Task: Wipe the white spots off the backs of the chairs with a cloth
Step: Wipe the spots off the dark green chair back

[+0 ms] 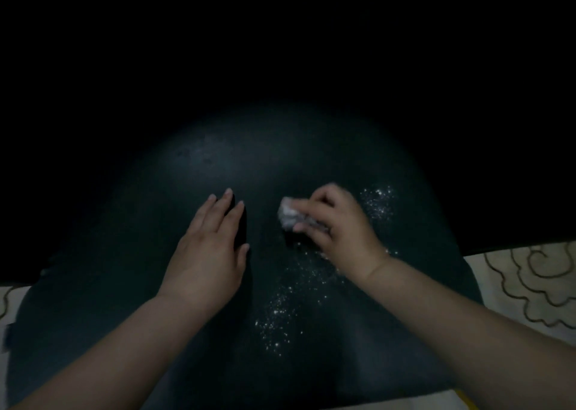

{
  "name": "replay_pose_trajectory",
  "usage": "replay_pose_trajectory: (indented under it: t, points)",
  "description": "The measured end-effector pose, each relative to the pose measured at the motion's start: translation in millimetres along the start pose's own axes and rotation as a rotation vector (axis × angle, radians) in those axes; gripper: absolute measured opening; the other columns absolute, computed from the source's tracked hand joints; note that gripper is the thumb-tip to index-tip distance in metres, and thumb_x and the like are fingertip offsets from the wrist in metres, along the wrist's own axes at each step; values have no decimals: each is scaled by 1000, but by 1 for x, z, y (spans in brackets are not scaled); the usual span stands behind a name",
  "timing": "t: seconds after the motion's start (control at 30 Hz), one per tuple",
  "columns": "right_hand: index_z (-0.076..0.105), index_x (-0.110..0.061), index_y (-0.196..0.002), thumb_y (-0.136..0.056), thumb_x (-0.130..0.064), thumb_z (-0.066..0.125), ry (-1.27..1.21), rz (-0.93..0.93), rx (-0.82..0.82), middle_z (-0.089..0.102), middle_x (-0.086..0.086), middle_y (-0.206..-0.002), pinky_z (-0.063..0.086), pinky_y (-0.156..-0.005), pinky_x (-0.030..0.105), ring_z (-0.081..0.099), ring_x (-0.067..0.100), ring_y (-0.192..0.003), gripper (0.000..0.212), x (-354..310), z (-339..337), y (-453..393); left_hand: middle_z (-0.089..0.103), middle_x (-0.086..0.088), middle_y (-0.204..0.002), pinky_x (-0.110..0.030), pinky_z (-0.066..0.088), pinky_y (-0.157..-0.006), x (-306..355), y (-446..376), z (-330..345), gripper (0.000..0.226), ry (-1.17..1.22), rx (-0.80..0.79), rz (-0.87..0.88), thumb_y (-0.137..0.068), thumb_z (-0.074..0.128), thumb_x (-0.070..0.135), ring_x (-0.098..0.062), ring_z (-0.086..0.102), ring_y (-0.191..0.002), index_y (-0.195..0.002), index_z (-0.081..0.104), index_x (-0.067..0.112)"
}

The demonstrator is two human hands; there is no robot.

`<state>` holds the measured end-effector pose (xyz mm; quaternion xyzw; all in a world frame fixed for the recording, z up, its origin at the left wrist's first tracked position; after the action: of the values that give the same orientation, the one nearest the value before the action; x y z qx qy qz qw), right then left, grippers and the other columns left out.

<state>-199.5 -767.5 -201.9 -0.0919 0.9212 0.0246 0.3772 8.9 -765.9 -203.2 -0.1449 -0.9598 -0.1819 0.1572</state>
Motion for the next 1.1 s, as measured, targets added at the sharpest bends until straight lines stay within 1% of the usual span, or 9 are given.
replay_pose_trajectory:
  t: [0.1, 0.23, 0.33, 0.43, 0.6, 0.73, 0.9, 0.97, 1.1]
  points:
    - [69, -26, -116, -80, -19, 75, 132, 82, 179, 47, -1, -94, 44, -81, 35, 48, 22, -91, 37, 28, -35, -25, 17, -2, -159, -30, 11, -115, 6, -2, 0, 65, -11, -3, 29, -91, 57, 29, -20, 11, -146, -148, 31, 14]
    - [67, -34, -118, -83, -24, 72, 193, 246, 170, 47, 0, -98, 43, -87, 46, 47, 22, -95, 37, 46, -33, -9, 21, -3, -158, -30, 10, -115, 17, -8, 3, 63, -18, 10, 57, -91, 58, 28, -22, 14, -145, -147, 33, 13]
    - [69, -39, -109, -80, -19, 75, 26, 250, 147, 48, -1, -96, 47, -82, 41, 49, 24, -93, 35, 26, -9, 33, 18, -2, -158, -27, 5, -114, 25, -11, 4, 63, -29, 6, 44, -92, 55, 31, -21, 11, -145, -148, 30, 15]
    - [70, -33, -113, -79, -18, 75, -2, 178, 97, 46, -4, -93, 46, -81, 35, 48, 21, -91, 37, 17, -13, 39, 16, -3, -159, -26, 2, -115, 28, -12, 4, 64, -16, -2, 39, -93, 55, 31, -21, 9, -146, -149, 29, 14]
    - [70, -25, -113, -83, -26, 73, 124, 209, 282, 47, 1, -94, 47, -84, 45, 54, 27, -91, 31, 60, -61, -21, 17, -2, -158, -25, 4, -114, 22, -14, 3, 64, -32, -22, 65, -92, 56, 29, -21, 11, -145, -149, 30, 14]
    - [68, -23, -117, -83, -18, 73, 32, 394, 356, 42, -2, -94, 39, -85, 11, 52, 10, -87, 34, 82, -52, -2, 16, -1, -159, -29, 10, -116, 21, -13, 8, 66, -38, -26, 53, -91, 57, 30, -20, 10, -146, -149, 28, 15]
    - [65, -38, -116, -78, -19, 76, -43, 287, 166, 45, -3, -91, 46, -83, 35, 51, 22, -88, 44, 33, -11, 67, 17, -2, -159, -32, 13, -117, 26, -14, 8, 67, -12, -19, 27, -90, 59, 32, -21, 10, -146, -149, 30, 13]
    - [67, -34, -115, -79, -17, 76, -60, 262, 154, 44, -6, -90, 44, -82, 28, 50, 15, -89, 41, 34, -18, 64, 15, -1, -159, -32, 13, -117, 26, -14, 8, 68, -10, -28, 32, -91, 57, 33, -20, 8, -146, -149, 28, 14]
    - [70, -23, -114, -84, -22, 73, 46, 410, 399, 42, -4, -92, 41, -84, 17, 46, 4, -86, 31, 67, -54, 30, 12, 2, -159, -37, 18, -117, 20, -15, 8, 69, -4, -37, 45, -91, 57, 34, -18, 6, -146, -150, 26, 18]
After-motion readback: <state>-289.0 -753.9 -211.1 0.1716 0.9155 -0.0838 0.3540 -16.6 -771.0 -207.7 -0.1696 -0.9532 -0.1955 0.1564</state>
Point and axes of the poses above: each hand's wrist, its own y-axis away from the middle knuckle, its own z-axis out of the palm, x = y × z, the point moved 3 cm from there along -y, towards the middle knuckle
